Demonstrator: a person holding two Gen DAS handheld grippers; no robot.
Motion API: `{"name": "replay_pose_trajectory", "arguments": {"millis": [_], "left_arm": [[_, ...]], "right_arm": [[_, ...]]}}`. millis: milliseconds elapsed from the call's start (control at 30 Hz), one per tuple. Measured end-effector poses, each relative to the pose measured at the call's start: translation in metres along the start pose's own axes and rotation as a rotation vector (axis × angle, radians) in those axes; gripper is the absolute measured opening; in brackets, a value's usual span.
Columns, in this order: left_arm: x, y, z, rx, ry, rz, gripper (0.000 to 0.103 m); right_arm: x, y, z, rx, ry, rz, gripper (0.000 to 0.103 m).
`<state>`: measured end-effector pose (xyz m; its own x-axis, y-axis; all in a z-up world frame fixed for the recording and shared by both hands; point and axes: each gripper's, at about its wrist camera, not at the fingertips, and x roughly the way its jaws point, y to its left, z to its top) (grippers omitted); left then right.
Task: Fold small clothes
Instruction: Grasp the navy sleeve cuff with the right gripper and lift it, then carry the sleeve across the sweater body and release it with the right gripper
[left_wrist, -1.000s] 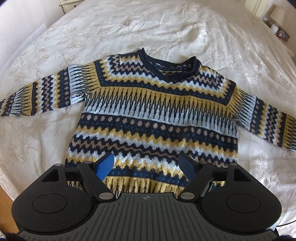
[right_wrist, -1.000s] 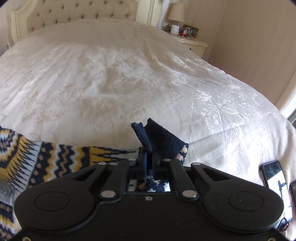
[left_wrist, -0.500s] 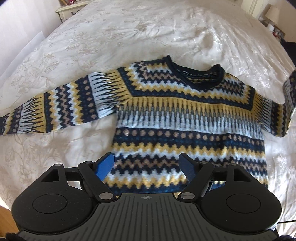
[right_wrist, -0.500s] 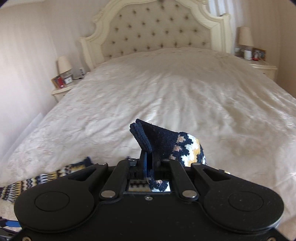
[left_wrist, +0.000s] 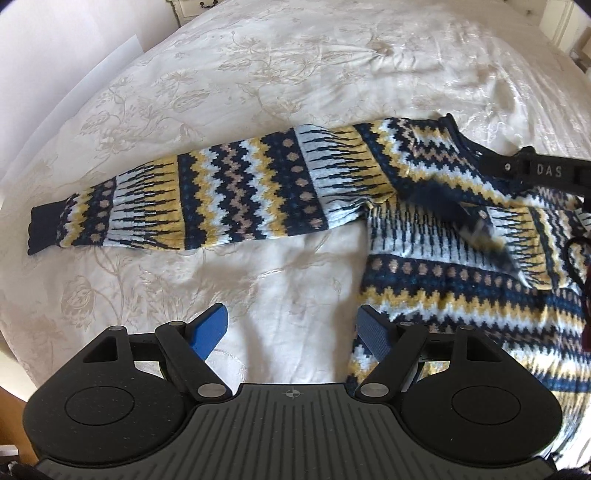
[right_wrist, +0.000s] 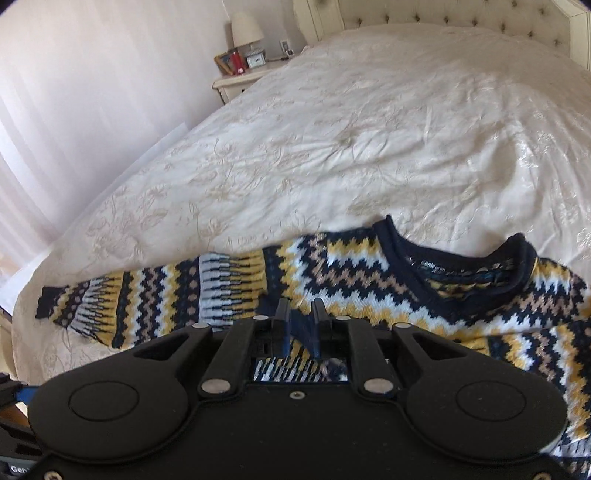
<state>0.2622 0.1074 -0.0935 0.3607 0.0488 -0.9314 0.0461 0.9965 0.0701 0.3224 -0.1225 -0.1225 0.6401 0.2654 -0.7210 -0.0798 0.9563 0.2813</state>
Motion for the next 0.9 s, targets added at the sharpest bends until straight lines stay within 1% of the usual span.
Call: {"name": "replay_pose_trajectory", "arguments": {"millis": [67,133,267,433,600,700,800,900], "left_arm": [[0.003,0.001,0.002,0.0,0.002,0.0,0.076],[0.007,-0.002,0.004,0.003,0.003,-0.003,0.076],[0.016,-0.02,0.012,0.03,-0.002,-0.018,0.076],[0.032,-0.057,0.023,0.09,-0.001,-0.053,0.076],[0.046,-0.099,0.036,0.155,-0.012,-0.088,0.076],[0.056,-0.121,0.041,0.204,-0.027,-0.08,0.076],[0.069,-0.134,0.045,0.24,-0.033,-0.054,0.076],[0.091,-0.139,0.047,0.243,0.006,-0.022,0.075]], "right_arm": [[-0.002,-0.001,-0.007,0.006,0.014,0.001,0.04],[-0.01,-0.004,-0.013,0.016,0.021,-0.016,0.044],[-0.025,-0.034,-0.025,0.065,0.049,-0.098,0.045],[-0.05,-0.096,-0.042,0.147,0.074,-0.238,0.051],[-0.07,-0.154,-0.053,0.23,0.084,-0.364,0.051],[-0.075,-0.181,-0.056,0.264,0.087,-0.412,0.051],[-0.076,-0.201,-0.054,0.273,0.089,-0.431,0.052],[-0.07,-0.218,-0.048,0.28,0.09,-0.434,0.059]]}}
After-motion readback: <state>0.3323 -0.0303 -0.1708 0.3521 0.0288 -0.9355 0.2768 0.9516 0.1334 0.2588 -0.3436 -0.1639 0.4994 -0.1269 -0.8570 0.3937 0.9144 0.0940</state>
